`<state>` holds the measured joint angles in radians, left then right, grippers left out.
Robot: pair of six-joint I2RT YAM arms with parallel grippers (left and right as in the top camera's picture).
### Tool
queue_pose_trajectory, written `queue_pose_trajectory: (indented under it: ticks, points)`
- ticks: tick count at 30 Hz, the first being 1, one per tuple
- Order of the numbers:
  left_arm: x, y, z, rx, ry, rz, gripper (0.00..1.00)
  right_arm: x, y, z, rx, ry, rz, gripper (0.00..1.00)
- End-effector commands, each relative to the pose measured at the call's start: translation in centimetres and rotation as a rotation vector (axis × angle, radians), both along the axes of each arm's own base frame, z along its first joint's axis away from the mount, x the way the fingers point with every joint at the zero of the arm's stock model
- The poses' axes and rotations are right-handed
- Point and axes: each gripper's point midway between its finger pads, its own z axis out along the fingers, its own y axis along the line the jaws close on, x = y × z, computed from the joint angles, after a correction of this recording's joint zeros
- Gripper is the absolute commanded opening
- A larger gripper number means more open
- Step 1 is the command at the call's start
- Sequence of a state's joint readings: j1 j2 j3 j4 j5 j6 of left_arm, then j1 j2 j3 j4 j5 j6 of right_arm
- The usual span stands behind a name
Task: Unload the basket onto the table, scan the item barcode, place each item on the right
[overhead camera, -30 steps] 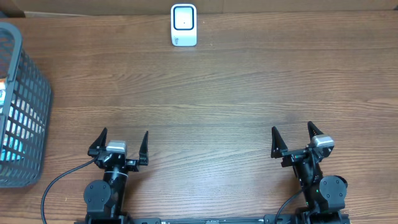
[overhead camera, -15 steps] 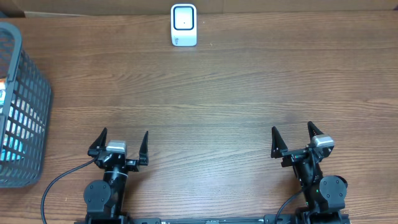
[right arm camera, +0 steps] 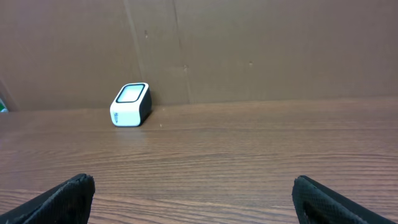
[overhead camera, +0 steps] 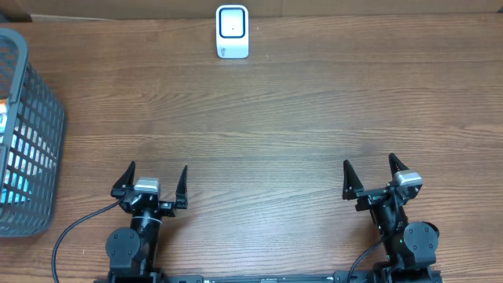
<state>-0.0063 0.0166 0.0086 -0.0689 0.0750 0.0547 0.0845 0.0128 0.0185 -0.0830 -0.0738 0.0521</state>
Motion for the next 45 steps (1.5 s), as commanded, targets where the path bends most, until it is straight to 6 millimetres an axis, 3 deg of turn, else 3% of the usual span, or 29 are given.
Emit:
queue_pose_trajectory:
  ticks: [1, 8, 14, 19, 24, 32, 34, 38, 39, 41, 45]
  points:
    - [0.0, 0.0, 0.1, -0.010, -0.006, 0.000, 1.00, 0.0, -0.2, -0.2, 0.005, -0.002, -0.010, 1.00]
    - [-0.4, -0.5, 2.7, -0.056, -0.051, -0.028, 1.00, 0.0, -0.2, -0.2, 0.005, -0.002, -0.010, 1.00]
    - [-1.4, -0.5, 8.7, -0.060, -0.071, -0.024, 1.00, 0.0, -0.2, -0.2, 0.005, -0.002, -0.010, 1.00]
    - [-0.6, -0.6, 12.4, -0.099, -0.010, -0.028, 1.00, 0.0, -0.2, -0.2, 0.005, -0.002, -0.010, 1.00]
    - [1.2, -1.8, 16.1, -0.130, 0.109, -0.089, 1.00, 0.0, -0.2, -0.2, 0.005, -0.002, -0.010, 1.00]
    - [5.2, -1.9, 20.3, -0.082, 0.525, -0.089, 1.00, 0.0, -0.2, -0.2, 0.005, -0.002, -0.010, 1.00]
    - [6.3, -1.9, 20.9, -0.064, 0.572, -0.090, 1.00, 0.0, -0.2, -0.2, 0.005, -0.002, -0.010, 1.00]
    - [9.2, -1.6, 20.1, -0.038, 0.634, -0.083, 1.00, 0.0, -0.2, -0.2, 0.004, -0.002, -0.010, 1.00]
    - [9.9, -1.0, 19.8, -0.034, 0.644, -0.055, 1.00, 0.0, -0.2, -0.2, 0.005, -0.002, -0.010, 1.00]
    - [11.0, 2.9, 19.7, -0.127, 0.665, 0.137, 1.00, 0.0, -0.2, -0.2, 0.005, -0.002, -0.010, 1.00]
    - [10.1, 10.2, 21.2, -0.359, 0.616, 0.406, 0.98, 0.0, -0.2, -0.2, 0.005, -0.002, -0.010, 1.00]
